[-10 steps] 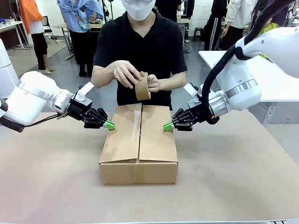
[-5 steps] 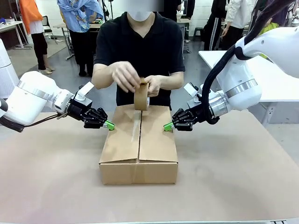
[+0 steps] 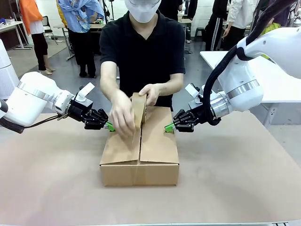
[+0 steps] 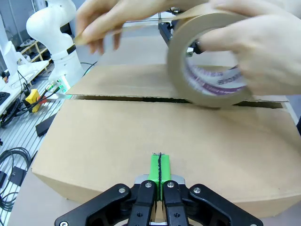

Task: Wrap the clocks to prevent damage.
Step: After the human seals the box with tape, release both hands from the side flaps of the Package Box.

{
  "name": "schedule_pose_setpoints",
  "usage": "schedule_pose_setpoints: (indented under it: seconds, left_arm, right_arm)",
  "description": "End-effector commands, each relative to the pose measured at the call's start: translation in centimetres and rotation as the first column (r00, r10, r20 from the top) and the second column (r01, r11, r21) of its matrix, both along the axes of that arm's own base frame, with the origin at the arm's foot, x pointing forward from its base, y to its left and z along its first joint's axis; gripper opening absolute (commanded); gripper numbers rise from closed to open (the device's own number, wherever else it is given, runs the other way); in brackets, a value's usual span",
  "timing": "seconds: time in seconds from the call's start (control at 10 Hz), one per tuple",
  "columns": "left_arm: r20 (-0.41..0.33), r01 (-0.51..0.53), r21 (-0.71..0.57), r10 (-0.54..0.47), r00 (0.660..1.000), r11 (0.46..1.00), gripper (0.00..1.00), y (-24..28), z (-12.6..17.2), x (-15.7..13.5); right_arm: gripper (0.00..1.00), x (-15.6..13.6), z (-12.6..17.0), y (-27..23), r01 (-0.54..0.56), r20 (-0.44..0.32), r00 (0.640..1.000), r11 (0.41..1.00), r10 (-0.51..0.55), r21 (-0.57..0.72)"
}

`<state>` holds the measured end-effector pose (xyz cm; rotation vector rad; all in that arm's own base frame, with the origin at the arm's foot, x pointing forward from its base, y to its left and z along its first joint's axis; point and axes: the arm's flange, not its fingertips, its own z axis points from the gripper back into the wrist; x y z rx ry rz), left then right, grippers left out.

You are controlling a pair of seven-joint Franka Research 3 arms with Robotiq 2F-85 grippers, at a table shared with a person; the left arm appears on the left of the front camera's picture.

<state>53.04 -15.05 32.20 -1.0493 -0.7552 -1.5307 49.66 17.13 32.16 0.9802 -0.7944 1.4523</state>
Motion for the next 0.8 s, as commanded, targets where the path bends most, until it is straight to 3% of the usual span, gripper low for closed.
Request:
schedule_pose_setpoints:
  seconds: [0.0, 0.7]
  left_arm:
    - [-0.001, -0.008, 0.005, 0.008, 1.000, 1.000, 0.00, 0.02, -0.25, -0.04]
    - [-0.001, -0.008, 0.005, 0.008, 1.000, 1.000, 0.00, 0.02, -0.25, -0.04]
  right_arm:
    - [0.01, -0.05, -0.41, 0.13, 0.003, -0.003, 1.000, 1.000, -0.003, -0.008]
    - [0.01, -0.05, -0.41, 0.13, 0.003, -0.003, 1.000, 1.000, -0.003, -0.008]
